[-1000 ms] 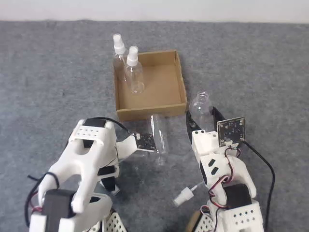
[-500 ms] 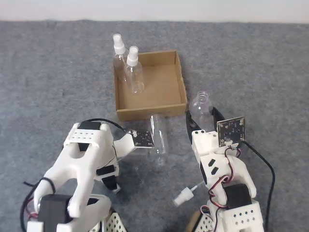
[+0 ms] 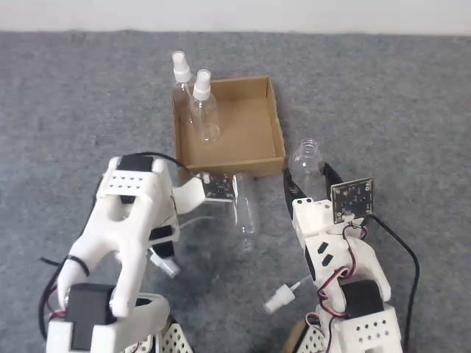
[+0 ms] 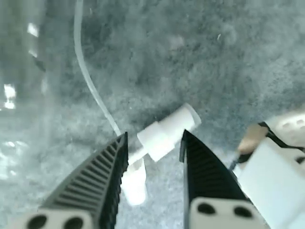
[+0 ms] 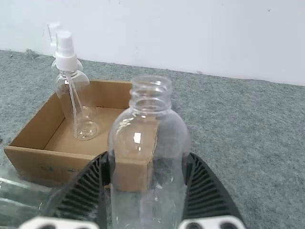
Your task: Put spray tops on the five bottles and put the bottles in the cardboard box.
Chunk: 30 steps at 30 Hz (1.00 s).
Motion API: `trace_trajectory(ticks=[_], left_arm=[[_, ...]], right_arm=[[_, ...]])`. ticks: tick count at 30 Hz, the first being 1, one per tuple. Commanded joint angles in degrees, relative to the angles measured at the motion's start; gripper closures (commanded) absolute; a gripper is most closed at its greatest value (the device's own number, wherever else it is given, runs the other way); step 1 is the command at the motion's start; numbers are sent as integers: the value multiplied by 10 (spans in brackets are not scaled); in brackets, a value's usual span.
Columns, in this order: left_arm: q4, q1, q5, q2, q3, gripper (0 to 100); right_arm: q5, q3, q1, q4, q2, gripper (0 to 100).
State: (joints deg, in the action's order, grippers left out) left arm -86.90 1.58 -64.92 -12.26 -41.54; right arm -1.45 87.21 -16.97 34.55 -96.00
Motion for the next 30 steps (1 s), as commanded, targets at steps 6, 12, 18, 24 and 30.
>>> trace_trajectory(ticks=[6, 12, 18, 24, 30], left_arm=[[-57, 25, -19, -8, 50, 838], [-54, 92, -68, -8, 49, 838], [-1, 98, -105, -8, -7, 838], [111, 77, -105, -8, -94, 838], [156, 77, -105, -8, -112, 838]], right_arm=[[-2, -7, 6, -14, -14, 989], [-2, -7, 6, -14, -14, 989], [-2, -7, 6, -14, -14, 989], [-2, -7, 6, -14, -14, 989], [-2, -7, 5, -14, -14, 989]])
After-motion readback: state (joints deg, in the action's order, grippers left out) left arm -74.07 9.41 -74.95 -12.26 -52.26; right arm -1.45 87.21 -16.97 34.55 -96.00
